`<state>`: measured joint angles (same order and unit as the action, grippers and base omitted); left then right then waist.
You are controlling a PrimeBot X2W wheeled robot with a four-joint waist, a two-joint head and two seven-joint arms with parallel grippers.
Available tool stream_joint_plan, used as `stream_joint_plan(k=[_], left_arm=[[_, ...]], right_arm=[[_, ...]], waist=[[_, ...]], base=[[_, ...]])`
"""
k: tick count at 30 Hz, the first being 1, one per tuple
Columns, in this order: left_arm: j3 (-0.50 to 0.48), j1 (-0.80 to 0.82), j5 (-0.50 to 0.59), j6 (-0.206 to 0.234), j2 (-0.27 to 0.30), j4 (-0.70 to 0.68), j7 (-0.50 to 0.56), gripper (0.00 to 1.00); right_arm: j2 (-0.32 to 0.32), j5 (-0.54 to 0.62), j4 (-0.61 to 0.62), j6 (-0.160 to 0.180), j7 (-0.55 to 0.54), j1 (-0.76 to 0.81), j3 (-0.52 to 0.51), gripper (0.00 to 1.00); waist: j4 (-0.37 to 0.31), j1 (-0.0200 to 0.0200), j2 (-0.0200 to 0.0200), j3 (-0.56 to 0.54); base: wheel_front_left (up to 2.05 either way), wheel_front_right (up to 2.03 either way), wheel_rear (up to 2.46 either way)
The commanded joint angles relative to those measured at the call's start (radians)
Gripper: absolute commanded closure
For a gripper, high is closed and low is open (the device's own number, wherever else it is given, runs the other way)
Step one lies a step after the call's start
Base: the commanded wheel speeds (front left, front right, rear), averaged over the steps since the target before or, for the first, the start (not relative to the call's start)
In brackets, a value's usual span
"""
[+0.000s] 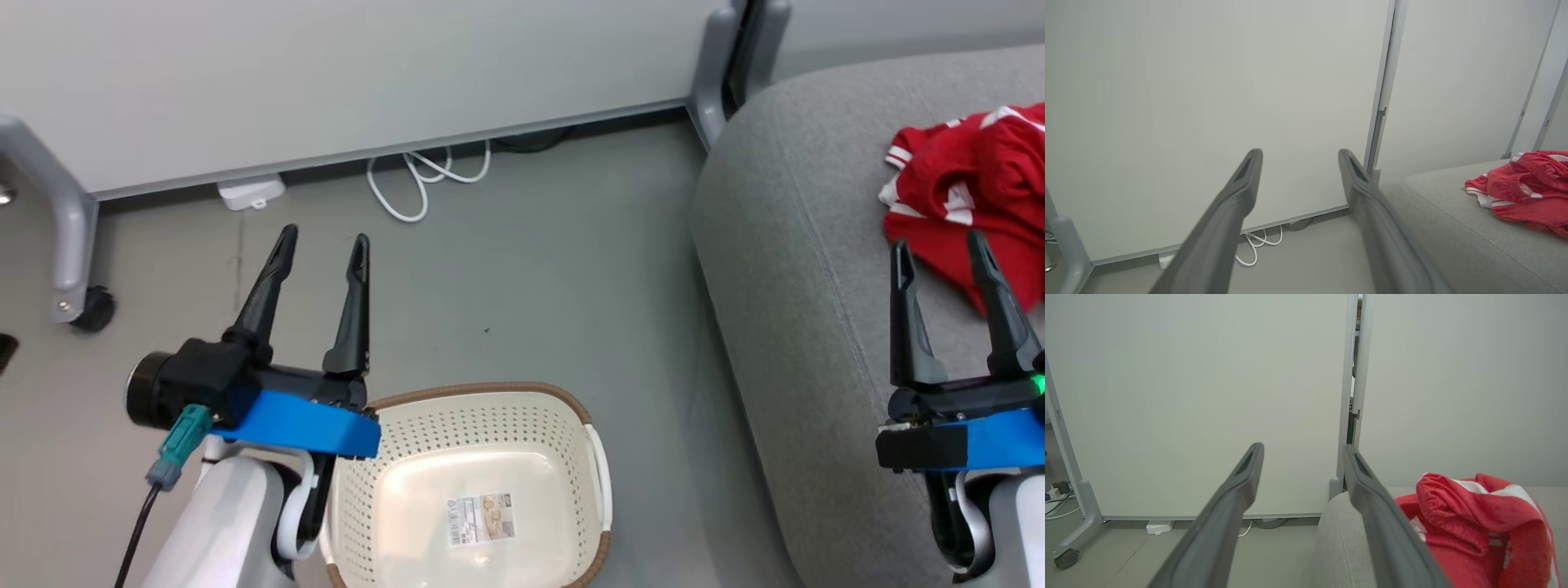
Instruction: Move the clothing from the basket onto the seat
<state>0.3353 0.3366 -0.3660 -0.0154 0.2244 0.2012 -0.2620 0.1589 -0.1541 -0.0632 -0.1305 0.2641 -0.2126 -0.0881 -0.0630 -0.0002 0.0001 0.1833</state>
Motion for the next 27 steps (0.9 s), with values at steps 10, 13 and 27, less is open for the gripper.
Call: stream_joint_plan(k=[10, 13, 27], left_arm=[[-0.160, -0.146, 0.077, -0.039, -0.070, -0.022, -0.004, 0.00], [-0.193, -0.175, 0.095, -0.053, -0.085, -0.016, -0.004, 0.00], [-0.262, -0.265, 0.135, -0.095, -0.133, 0.012, -0.004, 0.00]], right_arm=[[-0.041, 0.028, -0.008, -0.001, 0.000, 0.072, 0.000, 0.00], [-0.053, 0.033, -0.015, -0.001, 0.000, 0.089, -0.002, 0.00], [-0.069, 0.018, -0.086, -0.001, 0.000, 0.154, -0.003, 0.00]], waist=[[0.095, 0.0002, -0.0001, -0.080], [0.109, 0.0002, -0.0001, -0.100], [0.132, 0.0002, -0.0001, -0.181]], base=[[0.00, 0.00, 0.00], [0.00, 0.00, 0.00], [0.00, 0.00, 0.00]])
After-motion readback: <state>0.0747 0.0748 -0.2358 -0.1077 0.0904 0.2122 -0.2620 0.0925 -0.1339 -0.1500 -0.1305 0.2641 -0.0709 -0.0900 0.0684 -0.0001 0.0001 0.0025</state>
